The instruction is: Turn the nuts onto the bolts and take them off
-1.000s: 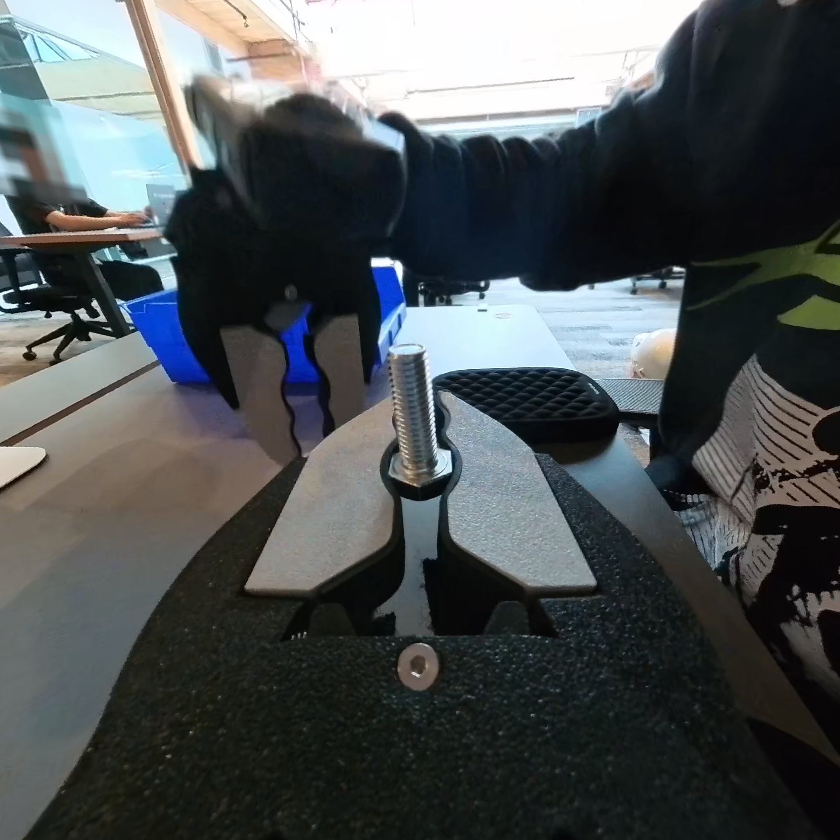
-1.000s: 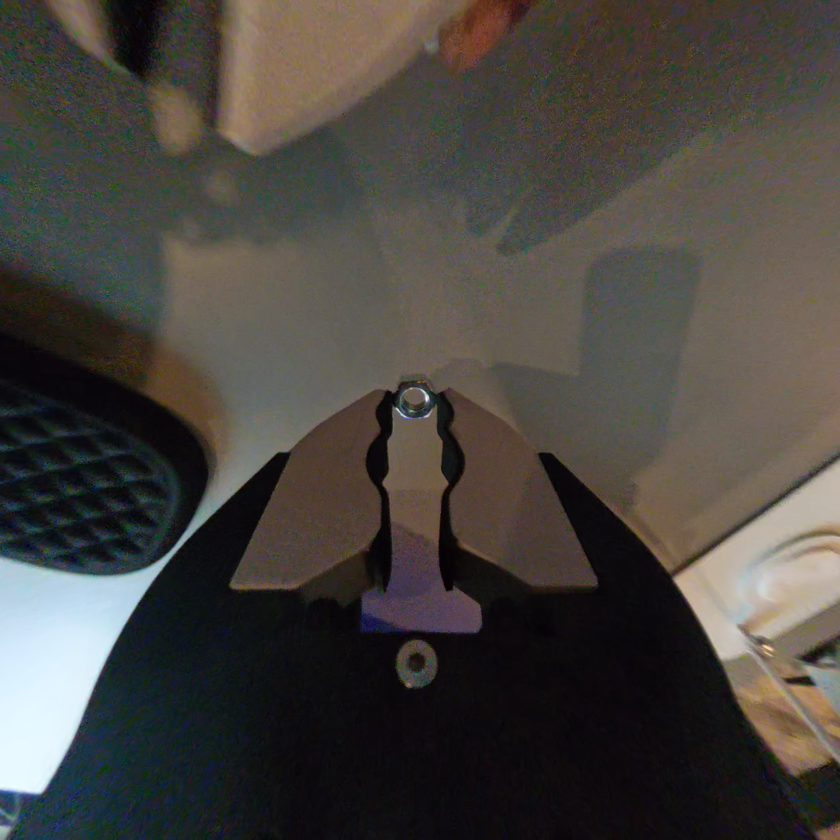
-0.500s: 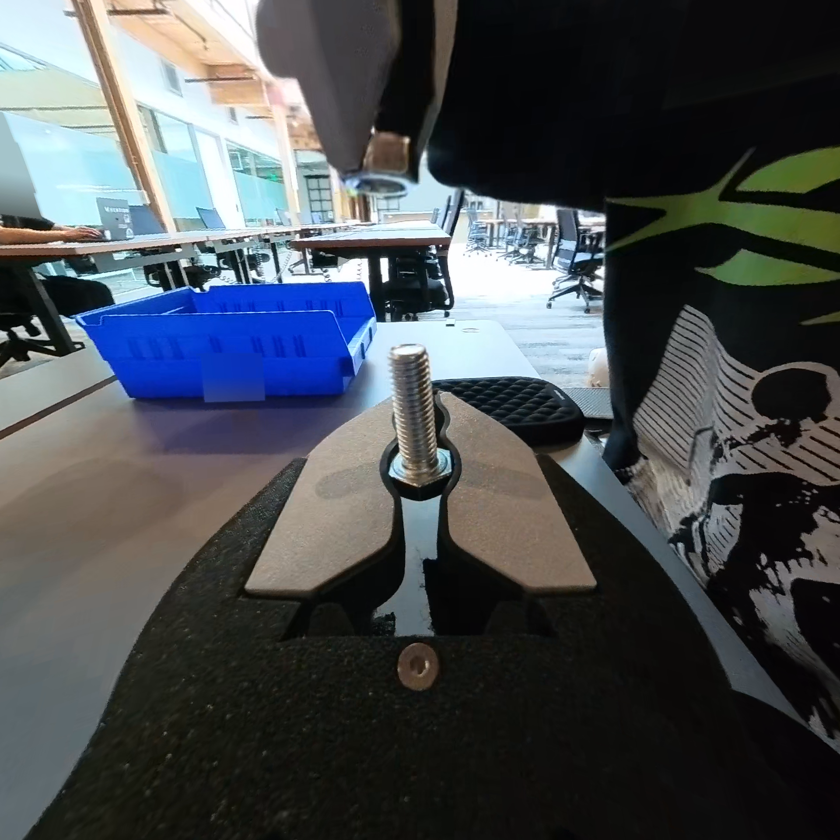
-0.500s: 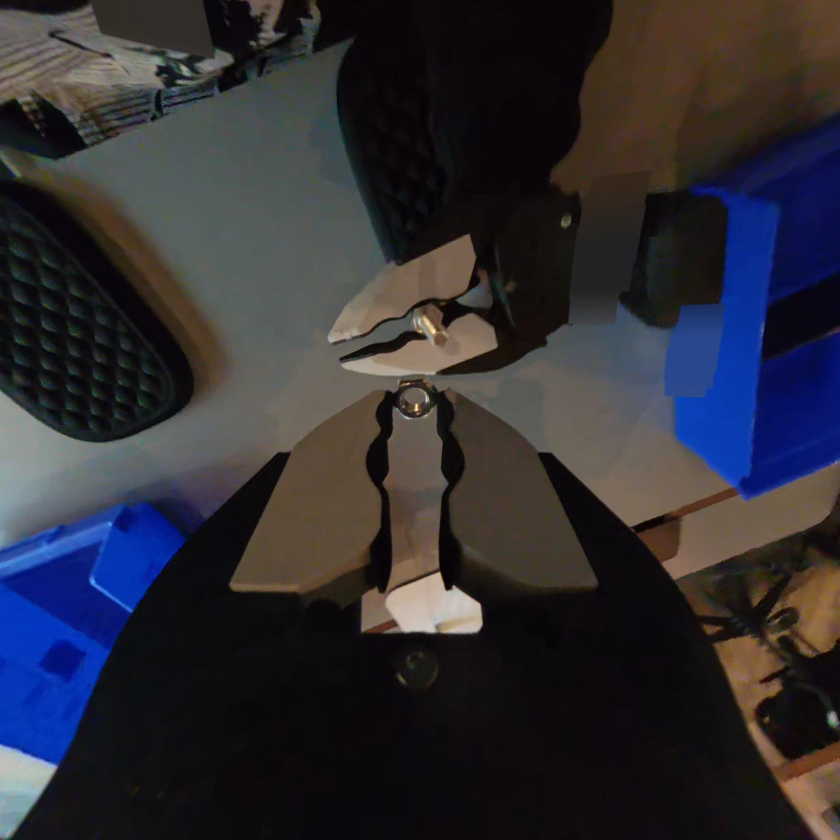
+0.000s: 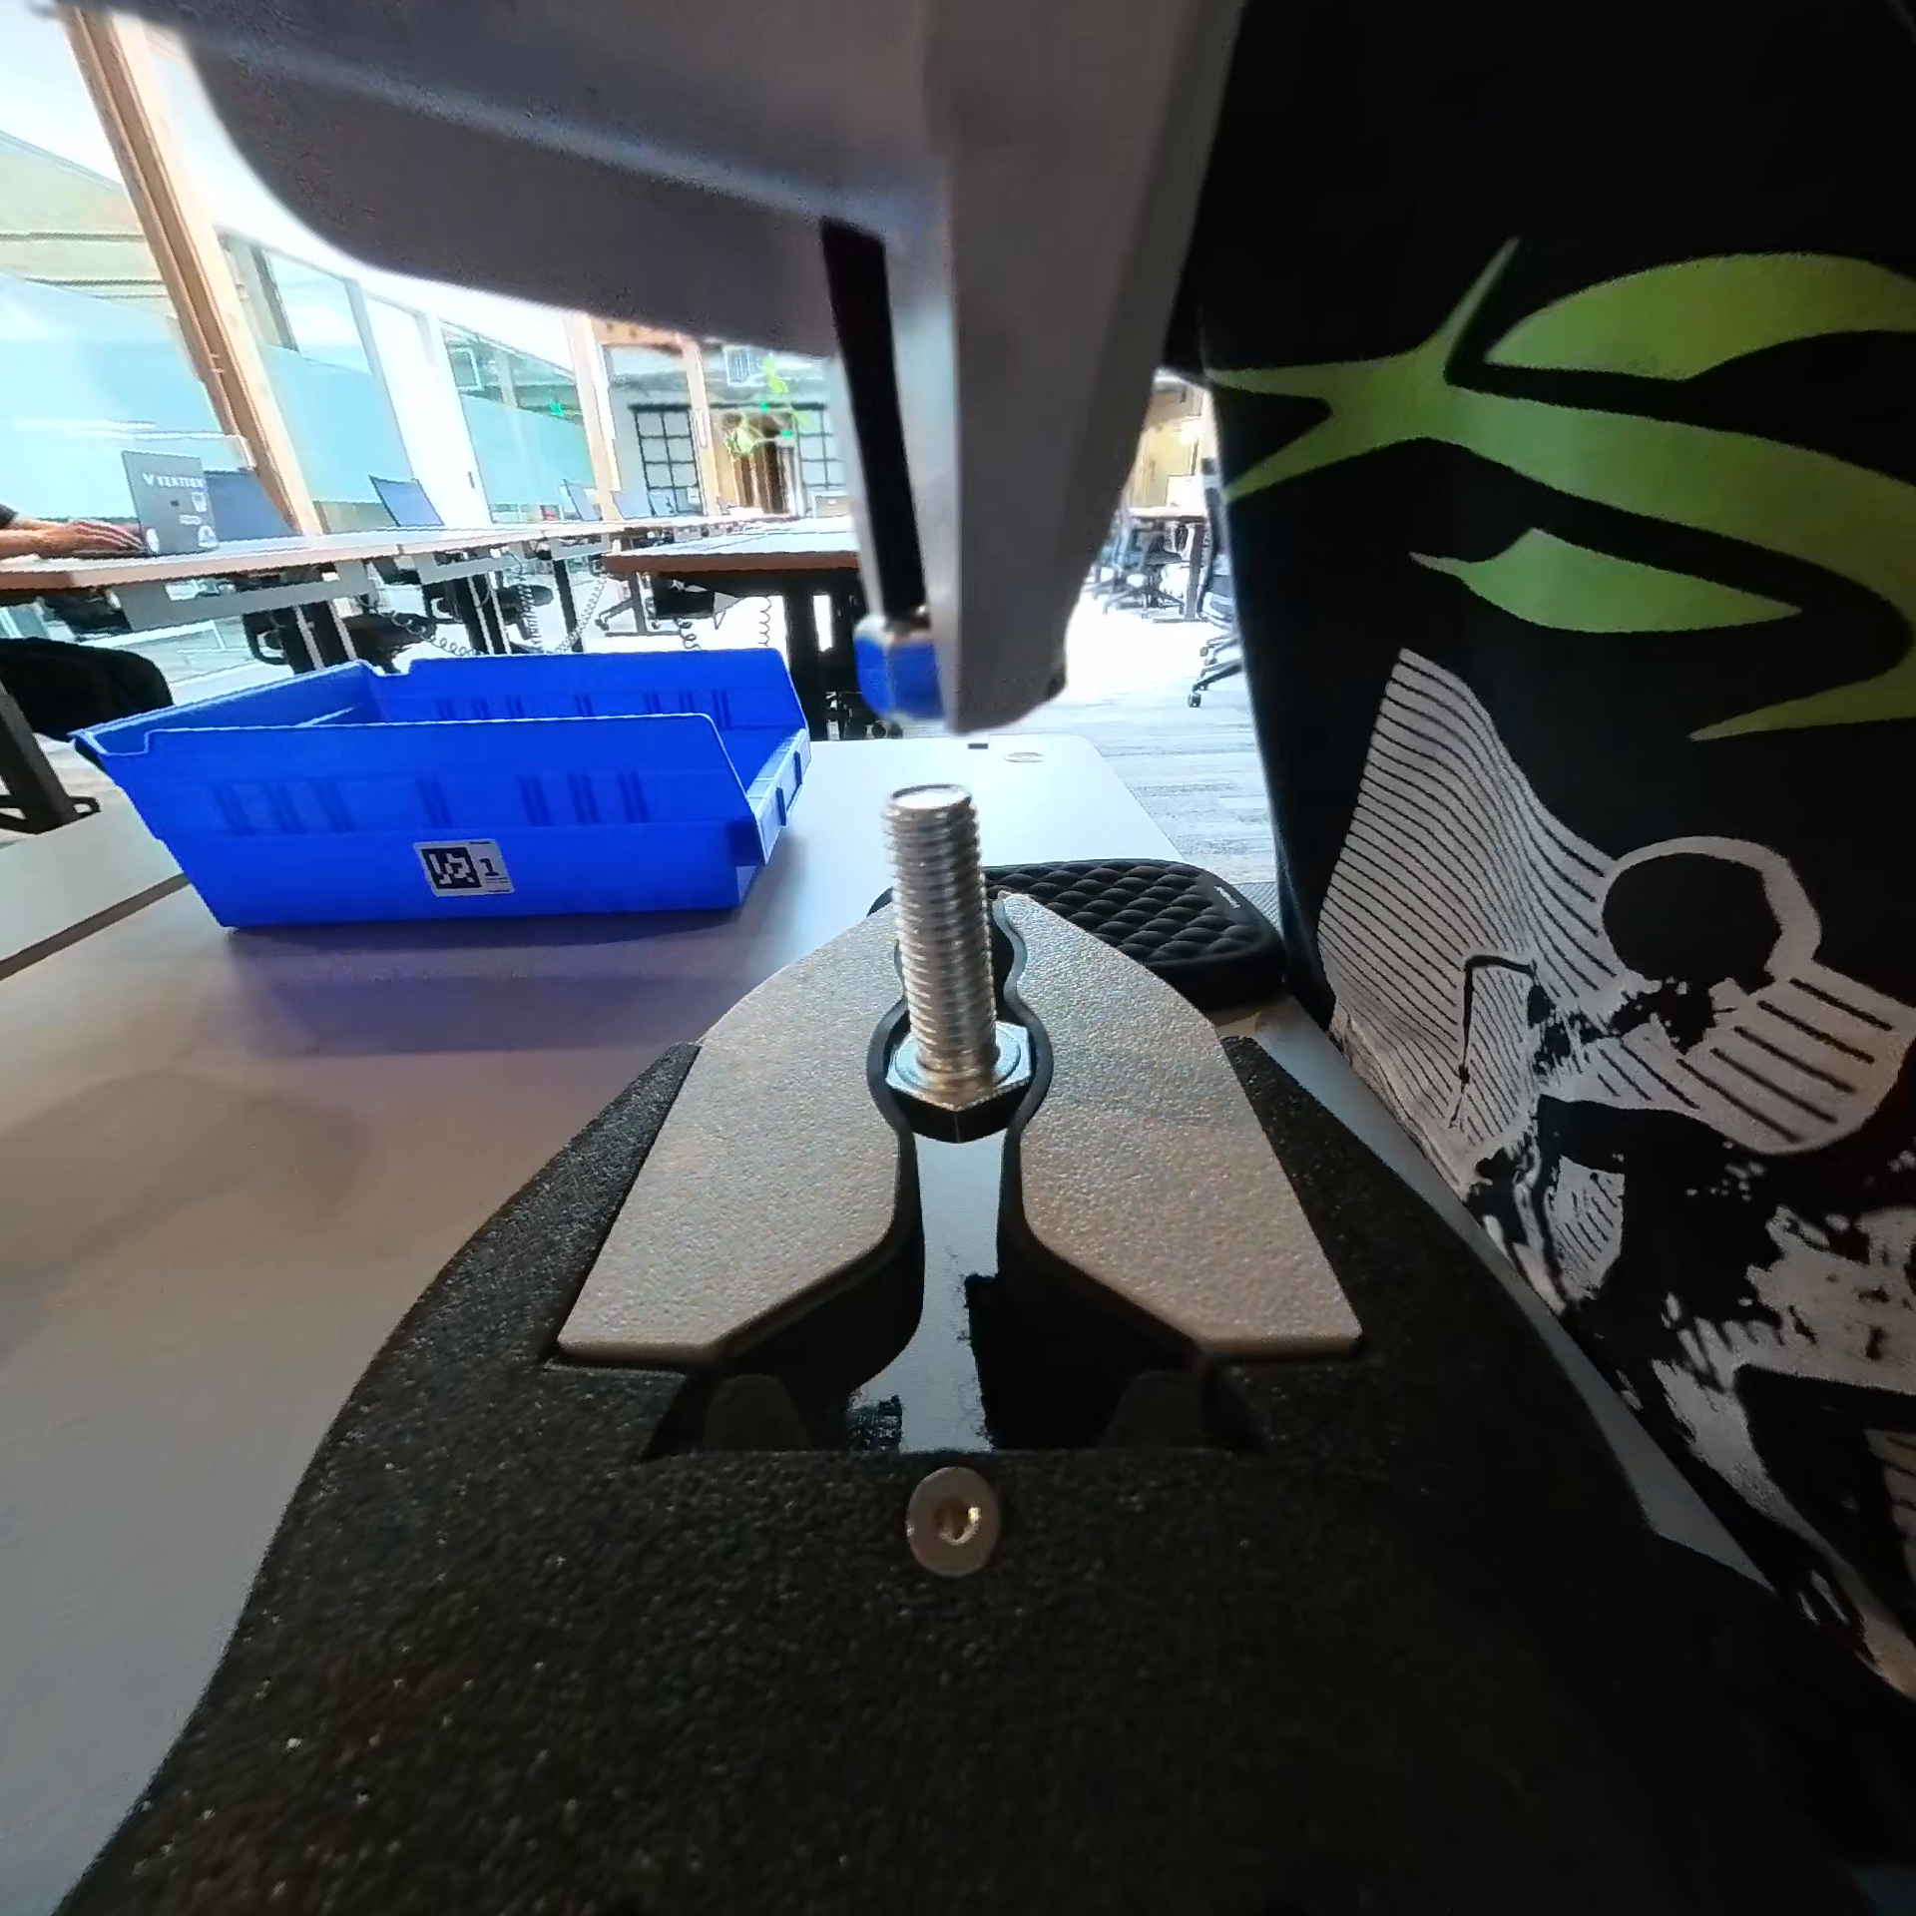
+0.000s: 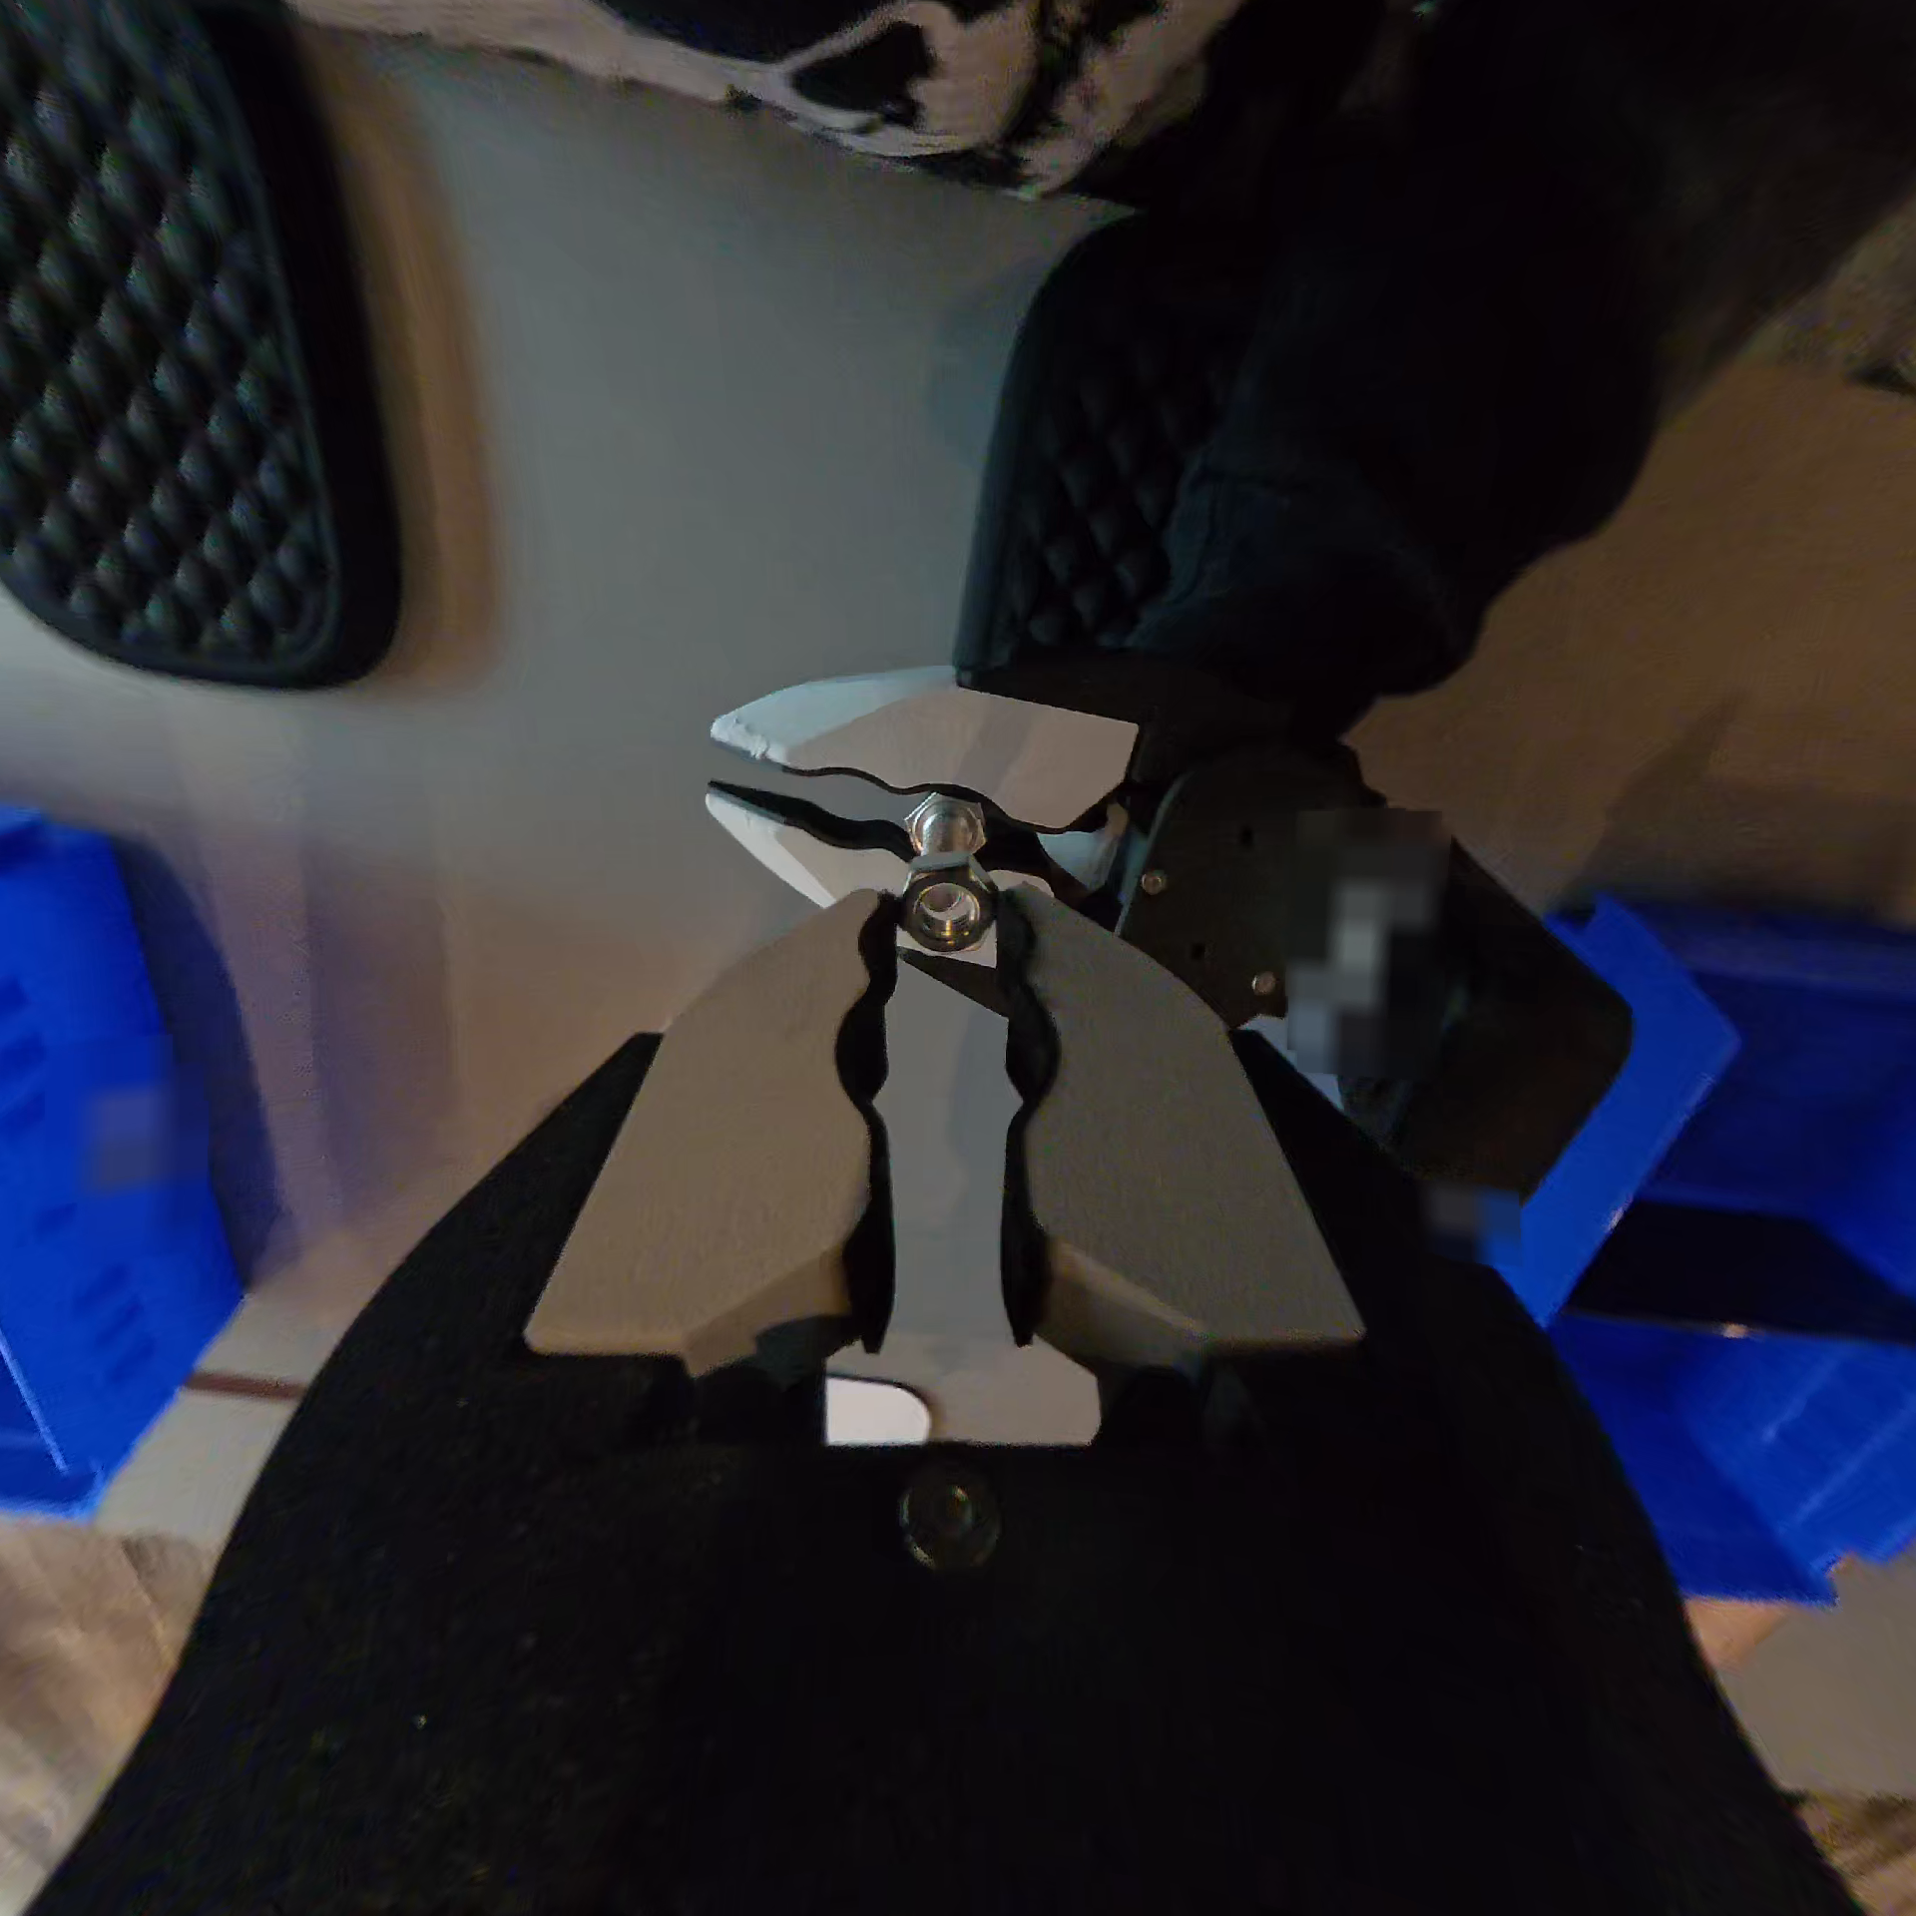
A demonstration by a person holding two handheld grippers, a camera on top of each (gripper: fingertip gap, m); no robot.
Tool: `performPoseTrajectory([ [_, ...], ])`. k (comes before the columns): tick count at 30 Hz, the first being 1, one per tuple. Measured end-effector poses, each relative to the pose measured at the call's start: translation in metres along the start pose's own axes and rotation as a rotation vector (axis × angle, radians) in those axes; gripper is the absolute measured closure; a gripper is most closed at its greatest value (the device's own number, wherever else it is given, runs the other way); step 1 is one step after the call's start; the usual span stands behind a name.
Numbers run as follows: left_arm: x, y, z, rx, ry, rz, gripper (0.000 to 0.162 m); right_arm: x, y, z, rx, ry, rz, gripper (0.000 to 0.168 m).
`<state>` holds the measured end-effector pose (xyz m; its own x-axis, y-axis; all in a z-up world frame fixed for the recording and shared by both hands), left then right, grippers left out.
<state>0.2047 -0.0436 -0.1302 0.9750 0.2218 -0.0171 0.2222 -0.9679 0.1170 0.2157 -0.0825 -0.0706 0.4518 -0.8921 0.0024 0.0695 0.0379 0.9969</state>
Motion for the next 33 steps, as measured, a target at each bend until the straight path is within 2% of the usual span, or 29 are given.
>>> performPoseTrajectory([
  [1,0.000,0.000,0.000,0.000,-0.001,0.003,0.152,0.001,-0.001,0.001,-0.012,0.023,-0.011,0.150],
  [9,0.002,-0.001,0.001,-0.004,-0.006,0.020,0.152,0.002,-0.005,-0.002,-0.022,0.159,-0.039,0.150],
  [24,0.003,-0.001,0.001,-0.003,-0.007,0.028,0.152,0.007,-0.006,0.002,-0.019,0.206,-0.031,0.150],
  [29,0.001,0.000,0.000,0.006,0.004,0.020,0.152,0.010,-0.003,0.004,-0.018,0.155,-0.025,0.150],
  [33,-0.002,0.001,0.000,0.011,0.016,0.001,0.152,0.008,-0.006,0.010,-0.029,-0.008,-0.045,0.150],
])
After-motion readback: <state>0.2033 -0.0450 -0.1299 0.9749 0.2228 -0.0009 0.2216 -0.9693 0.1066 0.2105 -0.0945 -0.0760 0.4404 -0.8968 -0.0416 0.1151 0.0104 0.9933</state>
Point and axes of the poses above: each gripper's, where its closed fingertips meet, y back along the fingers, z out of its underside, x = y × z across the jaws, the point moved 2 cm from there along y, back along the fingers, and after that the axes turned 11 degrees about -x, right-handed, at the moved point
